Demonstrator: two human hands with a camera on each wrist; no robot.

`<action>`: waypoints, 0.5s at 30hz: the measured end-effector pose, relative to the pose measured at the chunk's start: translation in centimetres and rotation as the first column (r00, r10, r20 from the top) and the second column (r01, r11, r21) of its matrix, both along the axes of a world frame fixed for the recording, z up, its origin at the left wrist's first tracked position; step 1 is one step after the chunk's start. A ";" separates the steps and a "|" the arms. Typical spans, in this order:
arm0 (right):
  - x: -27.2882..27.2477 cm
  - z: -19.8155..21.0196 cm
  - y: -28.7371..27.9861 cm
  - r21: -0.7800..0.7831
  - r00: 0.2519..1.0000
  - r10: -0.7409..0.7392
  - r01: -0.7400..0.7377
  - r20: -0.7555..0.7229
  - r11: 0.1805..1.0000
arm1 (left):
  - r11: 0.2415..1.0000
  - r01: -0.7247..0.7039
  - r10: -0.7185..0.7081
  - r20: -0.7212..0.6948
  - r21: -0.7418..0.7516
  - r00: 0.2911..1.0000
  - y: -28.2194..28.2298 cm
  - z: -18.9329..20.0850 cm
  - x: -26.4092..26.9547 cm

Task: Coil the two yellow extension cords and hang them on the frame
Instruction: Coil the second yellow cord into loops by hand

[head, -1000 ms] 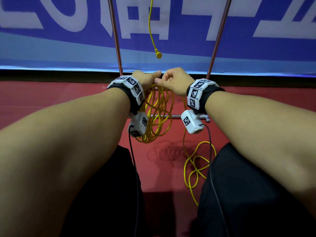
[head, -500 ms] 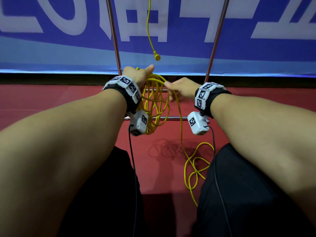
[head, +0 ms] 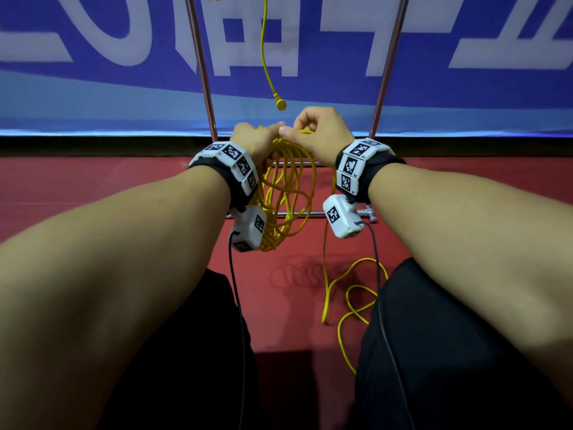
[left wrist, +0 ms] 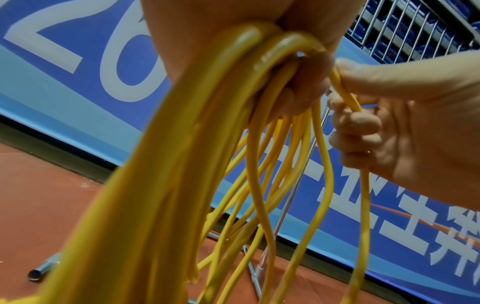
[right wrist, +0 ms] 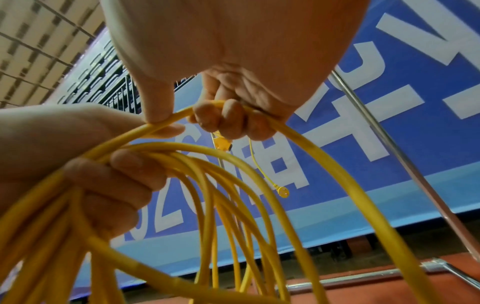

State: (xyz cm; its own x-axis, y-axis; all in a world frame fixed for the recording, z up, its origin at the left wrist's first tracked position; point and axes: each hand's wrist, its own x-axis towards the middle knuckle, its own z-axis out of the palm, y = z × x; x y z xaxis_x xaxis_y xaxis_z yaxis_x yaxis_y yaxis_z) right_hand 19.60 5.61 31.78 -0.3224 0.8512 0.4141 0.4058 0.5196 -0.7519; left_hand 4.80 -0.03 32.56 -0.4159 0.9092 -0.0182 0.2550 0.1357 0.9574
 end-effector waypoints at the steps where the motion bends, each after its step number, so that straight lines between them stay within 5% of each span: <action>1: -0.2 0.1 -0.1 0.015 1.000 -0.013 0.013 -0.004 1.000 | 1.000 -0.008 0.008 -0.003 0.004 1.000 0.0 0.1 0.1; 9: 0.0 0.7 -0.2 0.001 0.980 0.017 -0.017 -0.198 1.000 | 0.989 -0.092 0.083 0.078 0.114 0.993 0.3 1.4 0.3; 15: 2.1 -0.6 0.0 -0.158 0.985 0.170 -0.175 -0.040 0.972 | 0.981 -0.143 0.133 0.082 0.134 0.988 0.0 1.8 -0.6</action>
State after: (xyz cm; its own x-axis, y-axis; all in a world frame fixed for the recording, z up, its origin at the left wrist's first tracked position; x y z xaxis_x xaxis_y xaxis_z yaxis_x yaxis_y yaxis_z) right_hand 21.66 5.58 31.23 -0.4611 0.8395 0.2875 0.2998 0.4523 -0.8400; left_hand 4.25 -0.01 34.31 -0.5395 0.8391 0.0693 0.1721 0.0294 0.9846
